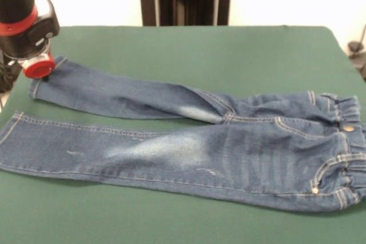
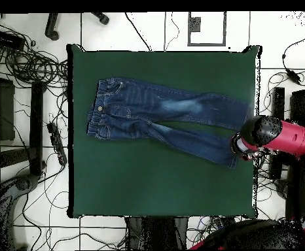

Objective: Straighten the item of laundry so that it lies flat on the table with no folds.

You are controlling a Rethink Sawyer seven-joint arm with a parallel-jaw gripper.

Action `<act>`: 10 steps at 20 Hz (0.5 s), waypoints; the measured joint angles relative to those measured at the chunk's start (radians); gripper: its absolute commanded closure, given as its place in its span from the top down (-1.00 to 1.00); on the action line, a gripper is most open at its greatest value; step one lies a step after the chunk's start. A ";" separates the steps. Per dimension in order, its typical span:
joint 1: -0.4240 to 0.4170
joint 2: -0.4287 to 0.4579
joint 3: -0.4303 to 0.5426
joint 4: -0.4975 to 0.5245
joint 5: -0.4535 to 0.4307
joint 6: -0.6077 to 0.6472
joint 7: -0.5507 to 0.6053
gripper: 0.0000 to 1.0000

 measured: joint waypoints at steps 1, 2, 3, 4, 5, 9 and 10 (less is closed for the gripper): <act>-0.002 -0.001 0.000 0.000 -0.001 0.000 0.000 -1.00; -0.003 -0.002 0.001 0.000 -0.002 0.000 0.000 -1.00; -0.004 -0.003 0.001 0.000 -0.003 0.000 0.000 -1.00; -0.008 -0.008 0.001 0.000 -0.004 0.000 0.000 -1.00; -0.010 -0.010 0.001 0.000 -0.004 0.000 0.000 -1.00; -0.016 -0.026 0.001 0.001 -0.004 0.000 0.000 -1.00; -0.016 -0.028 0.001 0.001 -0.004 0.000 0.000 -1.00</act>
